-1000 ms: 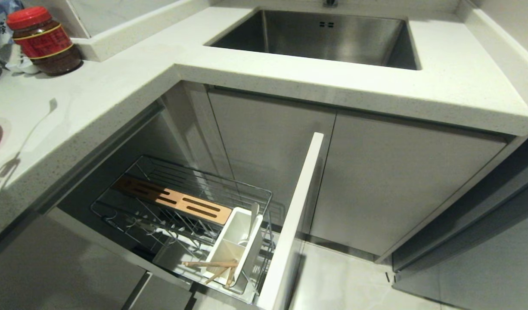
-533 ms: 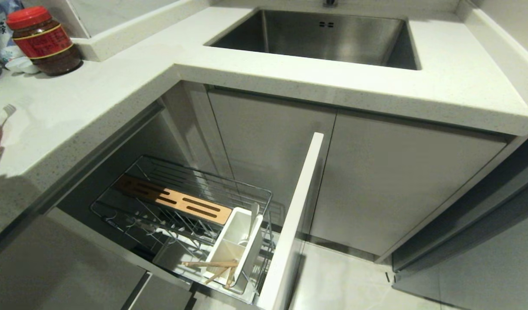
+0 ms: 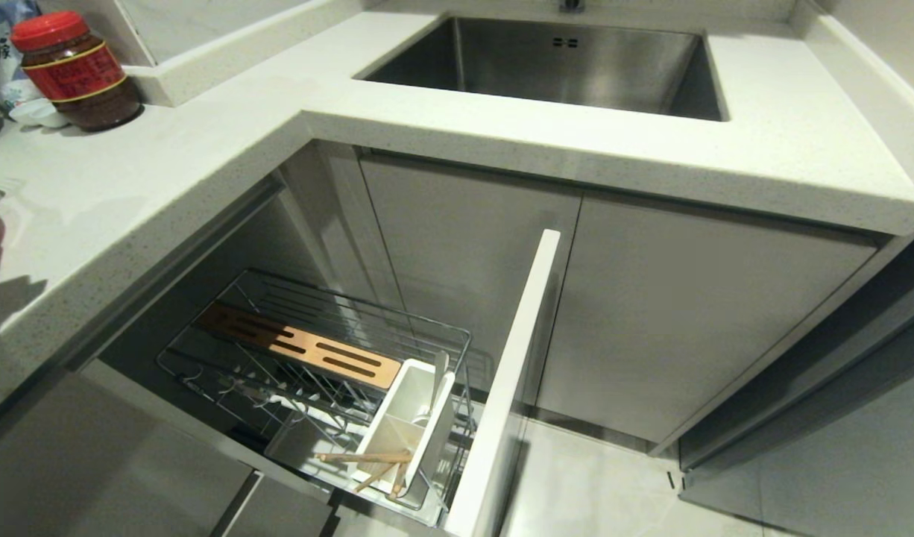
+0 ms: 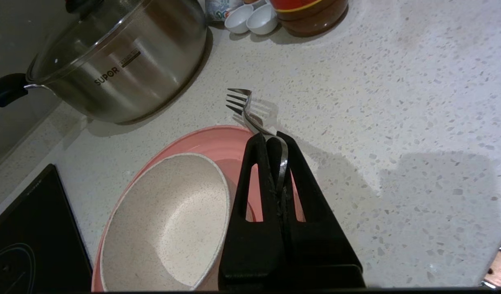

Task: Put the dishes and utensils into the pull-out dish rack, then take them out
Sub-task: Take the fork out of the cupboard, then take the chopsticks out of the cupboard

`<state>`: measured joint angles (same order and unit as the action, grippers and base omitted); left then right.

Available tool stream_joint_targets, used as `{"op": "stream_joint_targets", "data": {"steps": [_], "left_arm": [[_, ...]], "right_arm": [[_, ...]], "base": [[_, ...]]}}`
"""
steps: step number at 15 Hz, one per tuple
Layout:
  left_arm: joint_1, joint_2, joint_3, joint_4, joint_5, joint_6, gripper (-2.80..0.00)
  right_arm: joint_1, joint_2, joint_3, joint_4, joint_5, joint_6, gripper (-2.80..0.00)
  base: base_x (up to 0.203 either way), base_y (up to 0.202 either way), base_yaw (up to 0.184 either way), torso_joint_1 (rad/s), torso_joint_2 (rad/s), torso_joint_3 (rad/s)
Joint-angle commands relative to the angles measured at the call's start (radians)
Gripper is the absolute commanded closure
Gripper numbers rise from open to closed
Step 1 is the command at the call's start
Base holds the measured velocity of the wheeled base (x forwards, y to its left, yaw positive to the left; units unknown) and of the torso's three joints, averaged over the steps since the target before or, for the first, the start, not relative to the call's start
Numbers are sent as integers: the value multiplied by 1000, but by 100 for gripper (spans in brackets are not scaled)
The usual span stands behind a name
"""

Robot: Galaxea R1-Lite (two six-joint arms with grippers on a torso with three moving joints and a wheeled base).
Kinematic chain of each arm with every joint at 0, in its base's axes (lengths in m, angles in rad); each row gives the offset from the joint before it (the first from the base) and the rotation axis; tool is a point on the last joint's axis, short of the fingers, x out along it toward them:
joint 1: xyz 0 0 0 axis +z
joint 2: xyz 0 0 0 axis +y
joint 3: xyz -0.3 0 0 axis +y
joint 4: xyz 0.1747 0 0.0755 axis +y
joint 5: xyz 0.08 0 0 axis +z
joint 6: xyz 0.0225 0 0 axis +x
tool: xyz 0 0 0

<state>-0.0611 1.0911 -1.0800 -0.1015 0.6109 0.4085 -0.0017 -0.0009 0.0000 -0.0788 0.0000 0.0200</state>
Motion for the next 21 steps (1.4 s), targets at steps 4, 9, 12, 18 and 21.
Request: {"op": "stream_joint_targets", "data": {"steps": [4, 9, 12, 18, 21], "left_arm": [[0, 27, 25, -1, 12, 18, 0], [7, 2, 119, -25, 14, 20, 0], [10, -27, 201, -114, 13, 22, 0], [37, -60, 252, -155, 13, 24, 0], [38, -60, 253, -153, 14, 24, 0]], "right_arm": [[0, 1, 26, -1, 0, 0, 0], [0, 1, 26, -1, -1, 0, 0], [0, 1, 26, -1, 0, 0, 0], [0, 1, 26, -1, 0, 0, 0], [0, 1, 26, -1, 0, 0, 0]], "base": [[0, 0, 0, 0, 0, 0], [0, 0, 0, 0, 0, 0], [0, 0, 0, 0, 0, 0], [0, 0, 0, 0, 0, 0], [0, 0, 0, 0, 0, 0]]}}
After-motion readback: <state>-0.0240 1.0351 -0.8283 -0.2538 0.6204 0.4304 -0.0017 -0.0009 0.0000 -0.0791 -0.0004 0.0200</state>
